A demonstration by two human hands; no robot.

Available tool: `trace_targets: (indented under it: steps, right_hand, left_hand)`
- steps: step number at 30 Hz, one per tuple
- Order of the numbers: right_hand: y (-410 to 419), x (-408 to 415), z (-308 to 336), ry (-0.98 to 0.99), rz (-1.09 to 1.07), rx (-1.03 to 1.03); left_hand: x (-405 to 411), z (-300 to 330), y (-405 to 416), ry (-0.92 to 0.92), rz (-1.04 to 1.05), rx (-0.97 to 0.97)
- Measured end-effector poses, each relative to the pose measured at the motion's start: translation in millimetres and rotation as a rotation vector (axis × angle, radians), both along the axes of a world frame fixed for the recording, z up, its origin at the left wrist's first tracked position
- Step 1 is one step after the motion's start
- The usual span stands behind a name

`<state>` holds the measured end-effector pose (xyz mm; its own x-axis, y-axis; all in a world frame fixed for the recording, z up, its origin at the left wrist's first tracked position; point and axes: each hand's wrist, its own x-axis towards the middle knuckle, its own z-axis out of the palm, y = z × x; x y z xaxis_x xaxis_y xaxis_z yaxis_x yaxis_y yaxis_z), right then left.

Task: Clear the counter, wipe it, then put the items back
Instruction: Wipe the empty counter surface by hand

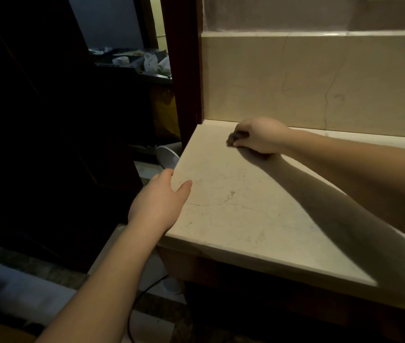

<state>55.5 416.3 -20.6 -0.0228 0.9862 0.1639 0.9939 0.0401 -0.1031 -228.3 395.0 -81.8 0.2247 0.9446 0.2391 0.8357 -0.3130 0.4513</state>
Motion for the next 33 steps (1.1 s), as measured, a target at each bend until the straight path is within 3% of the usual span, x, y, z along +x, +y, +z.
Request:
trace_targets:
  steps: [3, 9, 16, 23, 29, 33]
  right_hand:
    - [-25.6, -1.0, -4.7, 0.009, 0.146, -0.068]
    - [-10.9, 9.7, 8.2, -0.035, -0.056, -0.049]
    - [-54.1, -22.1, -8.5, 0.02, 0.228, -0.025]
    - [-31.2, -22.6, 3.4, 0.002, 0.04, 0.023]
    - [-68.4, -42.2, -9.0, 0.018, 0.277, 0.001]
    - [-46.9, -24.0, 6.4, -0.02, 0.097, -0.051]
  left_hand:
    - [-0.1, -0.9, -0.5, -0.008, 0.004, 0.02]
    - [-0.4, 1.4, -0.9, -0.003, 0.001, 0.015]
    - [-0.4, 0.4, -0.2, -0.003, -0.002, 0.018]
    - [-0.5, 2.4, -0.8, 0.016, 0.0, -0.019]
    - [0.8, 4.6, -1.6, 0.027, -0.001, -0.027]
    - [0.4, 4.6, -0.2, 0.022, -0.003, -0.037]
